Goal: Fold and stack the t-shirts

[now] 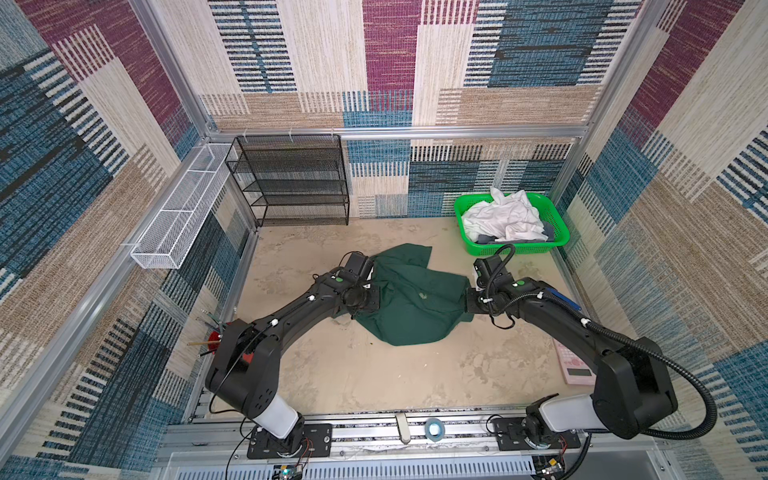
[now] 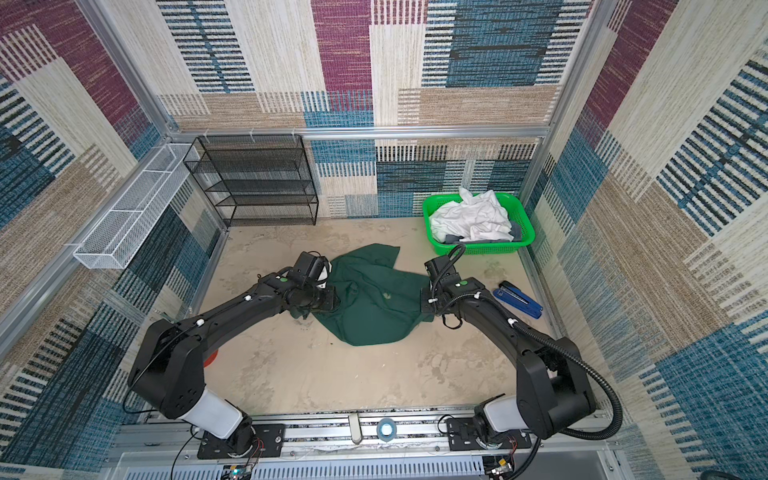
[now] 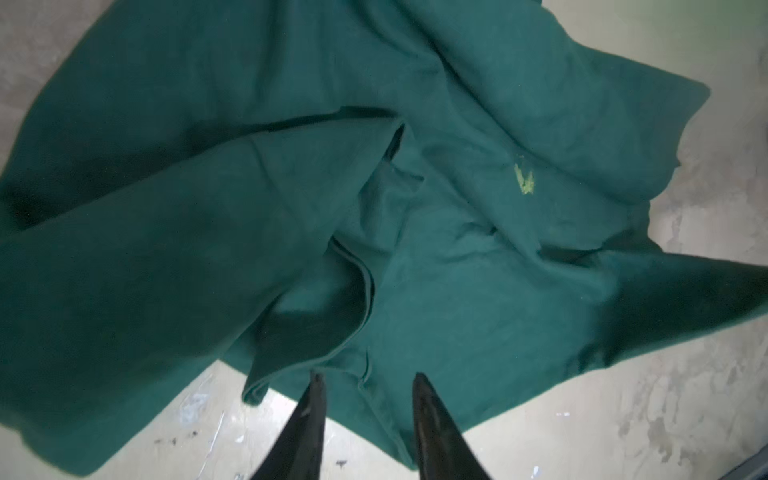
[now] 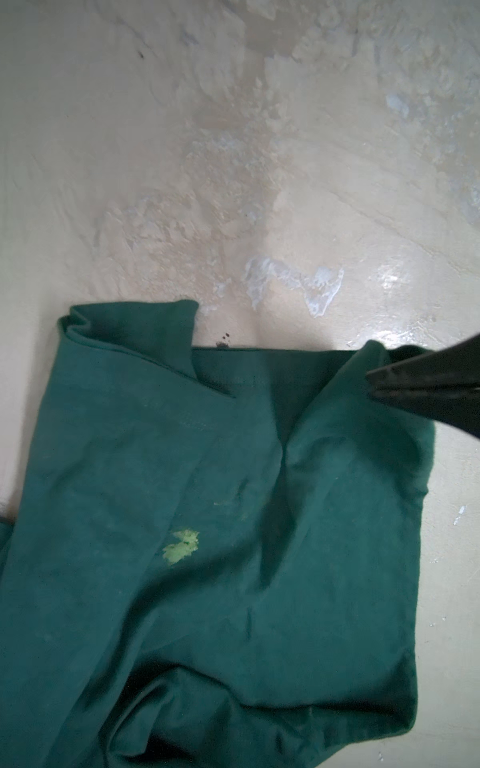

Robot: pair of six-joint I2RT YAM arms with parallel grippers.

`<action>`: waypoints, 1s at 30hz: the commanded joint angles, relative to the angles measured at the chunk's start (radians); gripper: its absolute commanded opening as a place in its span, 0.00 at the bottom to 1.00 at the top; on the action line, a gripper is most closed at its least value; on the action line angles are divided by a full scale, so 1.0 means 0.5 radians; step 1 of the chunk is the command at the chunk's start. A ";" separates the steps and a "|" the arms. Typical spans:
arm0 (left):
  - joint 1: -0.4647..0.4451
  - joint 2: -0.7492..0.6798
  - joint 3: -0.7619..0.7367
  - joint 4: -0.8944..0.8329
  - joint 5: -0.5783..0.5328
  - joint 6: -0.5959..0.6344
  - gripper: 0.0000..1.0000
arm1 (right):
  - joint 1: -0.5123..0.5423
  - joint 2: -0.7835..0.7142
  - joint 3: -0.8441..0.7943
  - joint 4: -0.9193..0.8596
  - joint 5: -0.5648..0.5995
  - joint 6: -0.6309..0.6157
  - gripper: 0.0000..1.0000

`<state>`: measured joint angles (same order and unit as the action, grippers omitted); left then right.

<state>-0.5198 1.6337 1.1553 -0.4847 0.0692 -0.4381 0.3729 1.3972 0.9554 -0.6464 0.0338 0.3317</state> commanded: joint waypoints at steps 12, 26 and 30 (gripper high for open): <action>0.002 -0.013 -0.192 -0.106 -0.310 0.191 0.43 | 0.003 -0.041 -0.031 0.050 -0.052 -0.038 0.00; 0.012 0.096 -0.145 -0.061 -0.251 0.186 0.00 | 0.003 -0.101 -0.013 0.026 -0.091 -0.024 0.00; 0.018 -0.206 -0.142 -0.129 -0.176 0.159 0.00 | 0.003 -0.166 0.115 0.047 -0.241 -0.063 0.00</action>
<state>-0.5152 1.6093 1.0752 -0.5289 -0.0601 -0.3565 0.3725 1.3361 0.9756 -0.6521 -0.0250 0.3138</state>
